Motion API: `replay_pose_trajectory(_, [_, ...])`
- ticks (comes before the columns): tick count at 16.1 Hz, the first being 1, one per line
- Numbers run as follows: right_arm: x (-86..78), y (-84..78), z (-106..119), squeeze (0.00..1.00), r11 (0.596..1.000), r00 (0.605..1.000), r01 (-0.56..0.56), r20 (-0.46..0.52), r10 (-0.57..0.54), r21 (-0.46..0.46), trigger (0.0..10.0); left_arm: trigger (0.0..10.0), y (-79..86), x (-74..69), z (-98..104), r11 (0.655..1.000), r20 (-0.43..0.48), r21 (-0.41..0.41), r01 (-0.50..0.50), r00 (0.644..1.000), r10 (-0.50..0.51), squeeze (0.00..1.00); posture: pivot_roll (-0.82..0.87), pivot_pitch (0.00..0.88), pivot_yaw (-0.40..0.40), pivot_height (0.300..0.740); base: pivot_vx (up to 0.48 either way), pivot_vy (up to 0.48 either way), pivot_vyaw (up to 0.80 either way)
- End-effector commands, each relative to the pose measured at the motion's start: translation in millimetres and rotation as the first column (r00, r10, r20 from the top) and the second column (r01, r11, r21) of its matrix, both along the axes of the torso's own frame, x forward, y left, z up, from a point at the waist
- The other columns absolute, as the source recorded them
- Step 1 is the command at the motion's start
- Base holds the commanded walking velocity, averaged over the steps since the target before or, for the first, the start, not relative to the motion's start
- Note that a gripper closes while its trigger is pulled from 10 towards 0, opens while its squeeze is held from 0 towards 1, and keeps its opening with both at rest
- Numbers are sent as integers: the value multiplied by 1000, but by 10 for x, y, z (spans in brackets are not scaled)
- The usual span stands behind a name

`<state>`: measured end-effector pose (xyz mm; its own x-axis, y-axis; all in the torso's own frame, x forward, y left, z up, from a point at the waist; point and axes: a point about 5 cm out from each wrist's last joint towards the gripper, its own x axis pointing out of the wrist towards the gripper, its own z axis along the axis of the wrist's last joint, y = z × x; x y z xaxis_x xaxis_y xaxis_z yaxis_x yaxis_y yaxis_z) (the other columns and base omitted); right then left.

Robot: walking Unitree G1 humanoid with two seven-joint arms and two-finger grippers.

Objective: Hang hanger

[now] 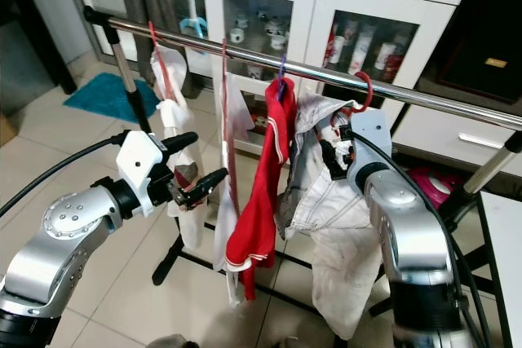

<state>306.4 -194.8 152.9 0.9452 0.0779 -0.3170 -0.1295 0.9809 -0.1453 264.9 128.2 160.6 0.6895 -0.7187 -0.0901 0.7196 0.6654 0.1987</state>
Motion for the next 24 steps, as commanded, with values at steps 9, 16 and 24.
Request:
replay_pose_trajectory(9, [277, -585, 97, 0, 998, 994, -63, -95, 60, -28, 10000, 10000, -72, -66, 14, 989, -32, 11, 150, 988, -149, 59, 9, 0, -9, 740, 0, 0, 0])
replay_pose_trajectory(16, [199, -557, -104, 0, 983, 963, -175, -200, 182, 54, 0, 10000, -91, -65, 3, 985, -40, 16, 174, 984, -174, 59, -2, 0, -6, 740, 0, 0, 0])
replay_pose_trajectory(24, [135, -490, -212, 0, 970, 946, -220, -221, 238, 104, 0, 10000, -90, -70, 3, 980, -50, 20, 197, 979, -196, 67, 0, 0, 5, 740, 0, 0, 0])
